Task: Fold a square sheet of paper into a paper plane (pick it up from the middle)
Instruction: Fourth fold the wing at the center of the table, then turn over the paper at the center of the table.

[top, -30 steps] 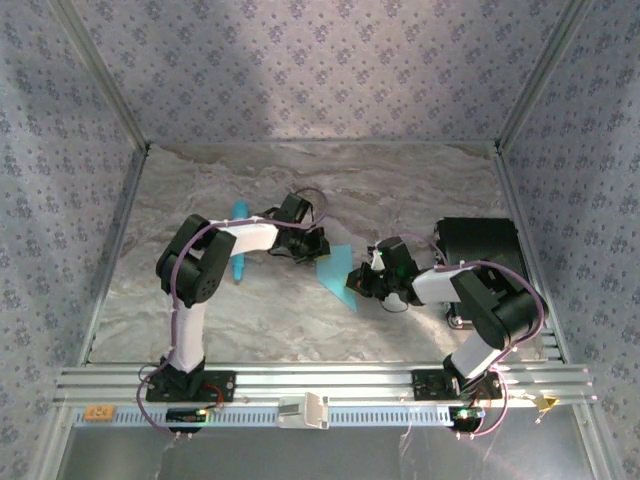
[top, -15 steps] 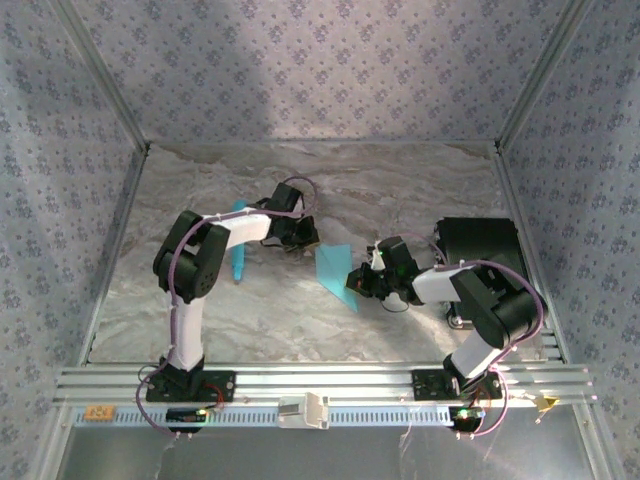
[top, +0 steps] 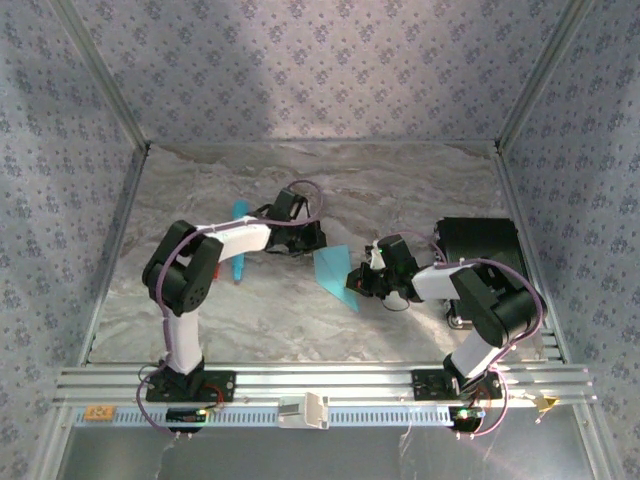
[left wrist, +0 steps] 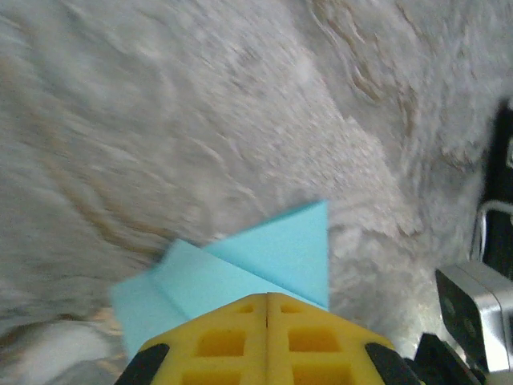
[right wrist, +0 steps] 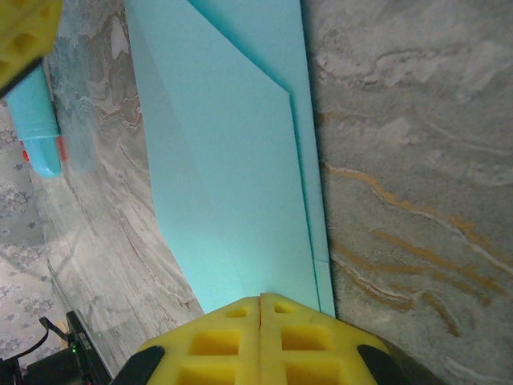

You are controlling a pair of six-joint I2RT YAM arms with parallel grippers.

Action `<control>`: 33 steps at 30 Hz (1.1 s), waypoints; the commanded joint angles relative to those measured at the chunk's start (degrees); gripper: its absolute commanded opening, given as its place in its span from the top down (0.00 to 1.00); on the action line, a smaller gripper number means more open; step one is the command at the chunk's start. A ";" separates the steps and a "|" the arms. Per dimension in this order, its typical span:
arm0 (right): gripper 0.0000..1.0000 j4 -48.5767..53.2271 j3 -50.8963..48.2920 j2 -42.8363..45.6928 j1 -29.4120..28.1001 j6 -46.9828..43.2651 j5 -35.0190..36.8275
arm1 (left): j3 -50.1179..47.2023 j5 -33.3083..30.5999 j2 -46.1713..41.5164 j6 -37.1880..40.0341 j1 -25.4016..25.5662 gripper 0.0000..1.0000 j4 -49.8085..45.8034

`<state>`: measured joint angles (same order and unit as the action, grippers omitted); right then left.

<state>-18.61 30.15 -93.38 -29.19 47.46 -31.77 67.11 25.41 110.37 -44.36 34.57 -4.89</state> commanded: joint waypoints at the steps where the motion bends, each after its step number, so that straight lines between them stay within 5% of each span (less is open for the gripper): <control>1: 1.00 9.91 -2.28 -1.71 0.28 -1.40 2.38 | -1.36 3.68 1.35 1.07 1.14 0.96 3.86; 22: 1.00 9.03 -3.52 -1.08 0.46 -1.02 2.07 | 2.56 1.11 6.88 3.00 -6.89 0.97 -0.08; 33: 1.00 9.73 -2.91 -0.09 0.54 -1.20 2.02 | 1.26 -0.55 -2.64 2.58 1.15 0.93 -2.68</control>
<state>-18.13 29.50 -92.55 -28.95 47.48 -32.38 68.53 25.15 110.19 -42.85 33.32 -6.13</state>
